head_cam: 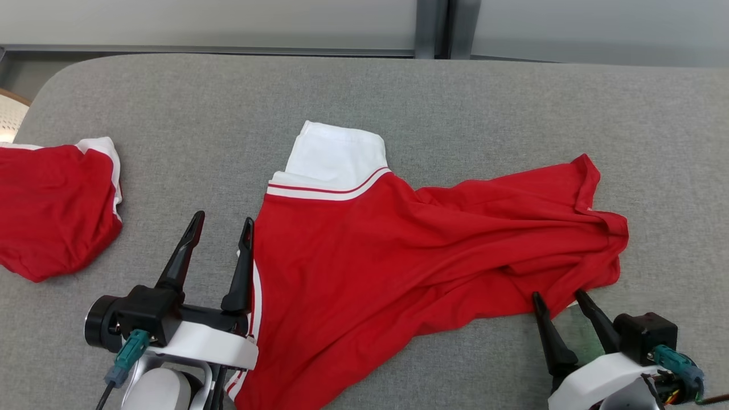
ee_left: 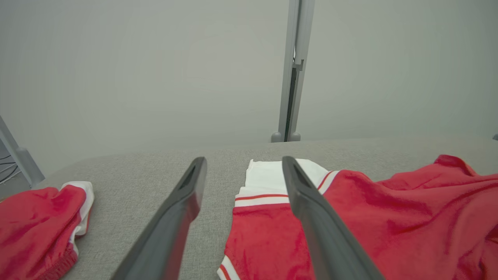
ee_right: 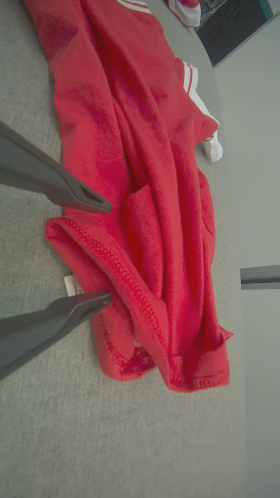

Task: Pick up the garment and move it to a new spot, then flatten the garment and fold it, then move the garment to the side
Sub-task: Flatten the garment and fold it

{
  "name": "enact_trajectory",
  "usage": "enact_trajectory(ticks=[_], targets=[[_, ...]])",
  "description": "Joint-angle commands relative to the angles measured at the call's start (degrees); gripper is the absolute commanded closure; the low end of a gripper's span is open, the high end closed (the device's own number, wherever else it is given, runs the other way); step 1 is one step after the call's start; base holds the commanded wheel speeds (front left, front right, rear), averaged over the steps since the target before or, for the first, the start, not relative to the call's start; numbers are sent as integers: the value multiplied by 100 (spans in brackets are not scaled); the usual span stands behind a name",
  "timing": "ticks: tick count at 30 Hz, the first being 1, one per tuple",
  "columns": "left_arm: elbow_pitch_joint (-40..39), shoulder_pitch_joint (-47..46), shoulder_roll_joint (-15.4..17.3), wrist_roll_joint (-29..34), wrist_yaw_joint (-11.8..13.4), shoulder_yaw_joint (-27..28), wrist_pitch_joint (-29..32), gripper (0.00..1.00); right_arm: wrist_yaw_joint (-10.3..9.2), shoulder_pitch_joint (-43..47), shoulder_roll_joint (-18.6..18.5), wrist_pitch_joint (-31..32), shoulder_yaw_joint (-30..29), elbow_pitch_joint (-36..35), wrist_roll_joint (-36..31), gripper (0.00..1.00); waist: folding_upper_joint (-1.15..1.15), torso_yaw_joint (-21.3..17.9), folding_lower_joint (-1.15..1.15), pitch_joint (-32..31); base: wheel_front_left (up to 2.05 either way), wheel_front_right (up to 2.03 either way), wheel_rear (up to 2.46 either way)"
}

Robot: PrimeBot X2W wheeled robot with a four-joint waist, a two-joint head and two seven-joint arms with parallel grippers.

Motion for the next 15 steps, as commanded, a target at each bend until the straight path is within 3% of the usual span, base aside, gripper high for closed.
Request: enact_trajectory(ticks=[1, 2, 3, 4, 15], targets=[[11, -110, -2, 43, -36, 27, -28, 0, -2, -113, 9, -58, 21, 154, 58, 0, 0, 51, 0, 98, 0, 0, 0], [16, -125, -7, 50, -39, 33, -30, 0, -2, -149, 21, -78, 22, 258, 82, 0, 0, 52, 0, 119, 0, 0, 0], [30, -144, -12, 58, -43, 40, -31, 0, -2, -185, 38, -107, -4, 337, 109, 54, 0, 55, 0, 135, 0, 0, 0], [33, -165, -14, 63, -52, 48, -30, 0, -2, -189, 54, -136, -25, 401, 127, 100, 0, 57, 0, 143, 0, 0, 0], [-28, -66, -43, 162, -119, 202, -34, 0, -3, 432, 133, -293, -412, 158, 113, 100, 0, -84, 0, 103, 0, 0, 0]])
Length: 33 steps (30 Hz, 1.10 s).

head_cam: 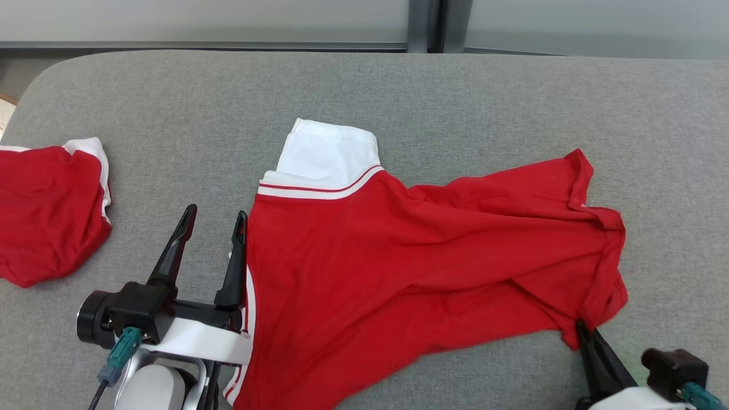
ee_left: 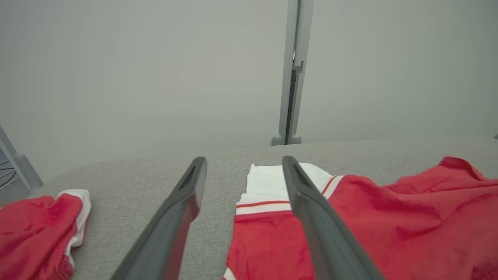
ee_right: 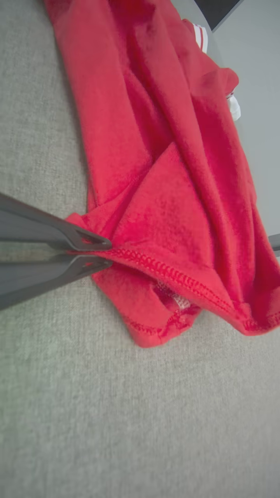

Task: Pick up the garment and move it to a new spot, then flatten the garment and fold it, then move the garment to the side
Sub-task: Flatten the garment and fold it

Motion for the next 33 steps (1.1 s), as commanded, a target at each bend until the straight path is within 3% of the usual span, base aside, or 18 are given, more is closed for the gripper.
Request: enact_trajectory(ticks=[1, 18, 19, 20, 21, 33], targets=[[-10, 24, 3, 20, -20, 30, -25, 0, -4, 82, -12, 32, -44, -51, -36, 100, 0, -28, 0, -22, 0, 0, 0], [155, 393, -45, 31, -67, 125, -26, 0, -8, 1452, 81, 929, -4, -366, 245, 100, 0, -197, 0, -435, 0, 0, 0], [160, 412, -40, 29, -65, 129, -26, 0, -7, 1434, 83, 907, -24, -409, 221, 83, 0, -210, 0, -448, 0, 0, 0], [179, 440, -32, 23, -62, 132, -26, 0, -8, 1411, 81, 883, -62, -447, 183, 45, 0, -225, 0, -471, 0, 0, 0], [192, 464, -27, 13, -56, 136, -26, 0, -9, 1378, 79, 848, -80, -510, 164, 0, 0, -240, 0, -486, 0, 0, 0], [283, 631, 71, -101, 68, 234, 53, 0, -6, 785, -184, 350, -492, -1709, -157, 0, 0, -394, 0, -769, 0, 0, 0]])
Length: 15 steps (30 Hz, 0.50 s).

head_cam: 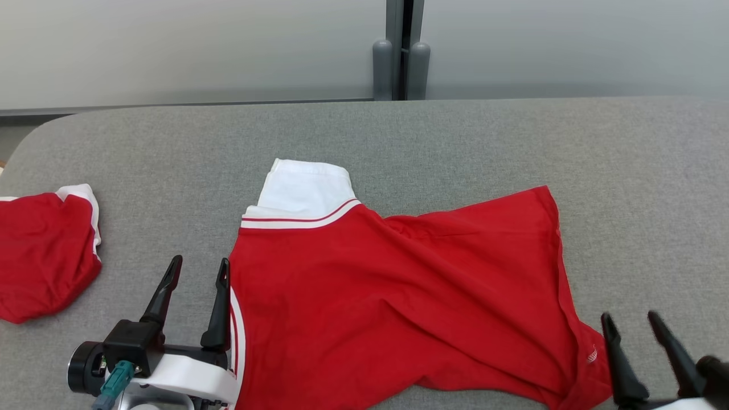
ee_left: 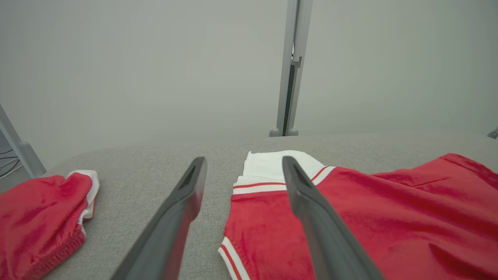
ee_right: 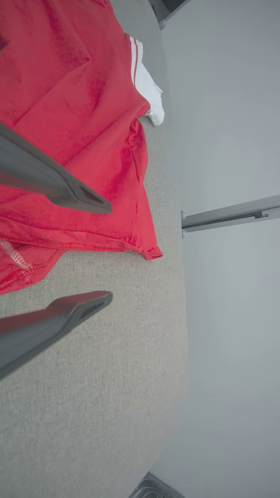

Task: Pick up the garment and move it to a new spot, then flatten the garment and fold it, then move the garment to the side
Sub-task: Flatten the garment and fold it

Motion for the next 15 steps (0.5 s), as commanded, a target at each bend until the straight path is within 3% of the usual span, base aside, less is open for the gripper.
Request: enact_trajectory(ticks=[1, 15], targets=[[8, 14, 43, -19, 22, 19, 35, 0, -10, -186, -67, -80, -87, -136, -108, 0, 0, -1, 0, -76, 0, 0, 0], [-51, 72, 118, -56, 73, -58, 214, 0, -10, -549, -148, -52, -78, -173, -214, 0, 0, 45, 0, -147, 0, 0, 0]])
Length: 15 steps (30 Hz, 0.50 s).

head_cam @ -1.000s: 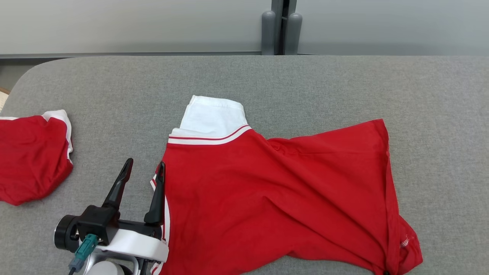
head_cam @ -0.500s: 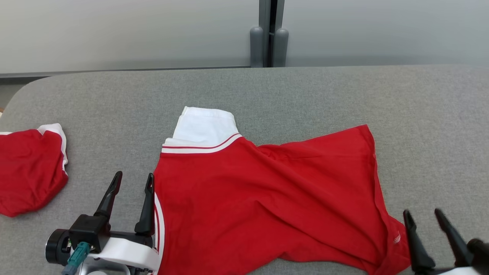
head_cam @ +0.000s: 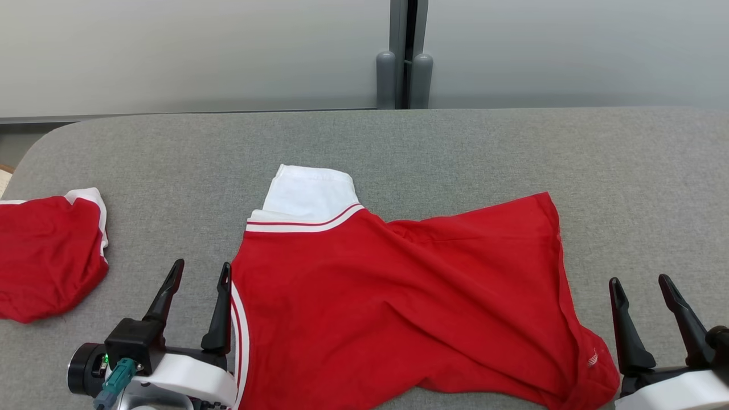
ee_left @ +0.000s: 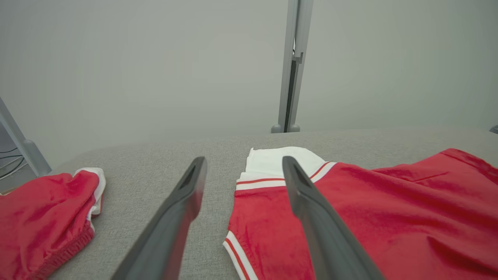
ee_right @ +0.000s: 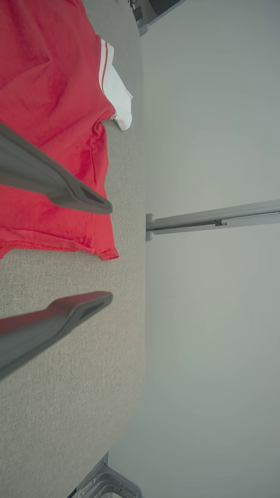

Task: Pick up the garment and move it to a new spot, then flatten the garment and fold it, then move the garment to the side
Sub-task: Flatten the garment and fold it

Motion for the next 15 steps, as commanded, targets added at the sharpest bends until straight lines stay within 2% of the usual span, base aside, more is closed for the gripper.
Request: enact_trajectory(ticks=[1, 8, 15], targets=[[-21, 44, 35, -32, 36, 3, 7, 0, -10, -13, -4, -23, 11, 16, -3, 0, 0, 2, 0, 16, 0, 0, 0], [-10, -229, 23, -93, -47, -77, 83, 0, -10, -96, 59, -33, 114, 40, 36, 0, 0, 13, 0, 175, 0, 0, 0], [422, -1451, -113, -236, -496, -330, 365, 0, -10, -388, 53, -49, 248, 13, 50, 0, 0, -73, 0, 680, 0, 0, 0]])
